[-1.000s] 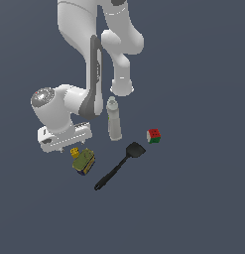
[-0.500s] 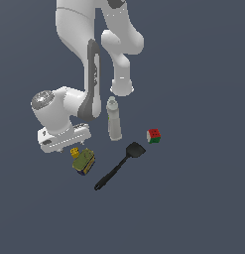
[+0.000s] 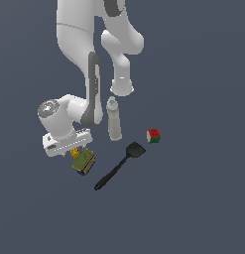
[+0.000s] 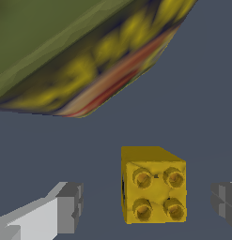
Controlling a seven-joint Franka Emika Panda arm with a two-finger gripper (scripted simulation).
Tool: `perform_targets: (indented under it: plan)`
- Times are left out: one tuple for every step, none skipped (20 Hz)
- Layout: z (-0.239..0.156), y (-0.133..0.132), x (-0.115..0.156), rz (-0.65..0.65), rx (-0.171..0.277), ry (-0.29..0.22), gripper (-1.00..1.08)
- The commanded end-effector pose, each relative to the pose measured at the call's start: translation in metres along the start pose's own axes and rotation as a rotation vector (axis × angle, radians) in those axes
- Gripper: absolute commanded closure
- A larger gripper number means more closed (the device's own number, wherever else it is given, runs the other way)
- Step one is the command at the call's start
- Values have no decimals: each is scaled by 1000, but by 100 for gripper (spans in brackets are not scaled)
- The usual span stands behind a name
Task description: Pick up a designated object from a clutter of objects.
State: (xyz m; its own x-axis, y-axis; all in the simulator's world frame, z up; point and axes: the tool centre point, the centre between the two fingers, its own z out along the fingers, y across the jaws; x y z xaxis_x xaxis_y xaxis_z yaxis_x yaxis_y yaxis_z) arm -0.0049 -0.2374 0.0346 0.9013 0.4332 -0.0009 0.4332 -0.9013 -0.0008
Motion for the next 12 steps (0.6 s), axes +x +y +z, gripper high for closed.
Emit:
perform_targets:
  plan:
    - [8,0,0,-1,-1,1,-92]
    - [10,0,0,-1,-1,1,-92]
    - [12,1,1,-1,-1,1,-92]
    - [12,1,1,-1,-1,1,-92]
    - [13,1,1,-1,-1,1,-92]
    - [13,1,1,-1,-1,1,108]
    - [13,1,1,-1,-1,1,108]
    - [13,1,1,-1,-1,1,108]
    - [13,1,1,-1,-1,1,108]
    - [13,1,1,-1,-1,1,108]
    - [13,1,1,-1,-1,1,108]
    - [13,1,1,-1,-1,1,108]
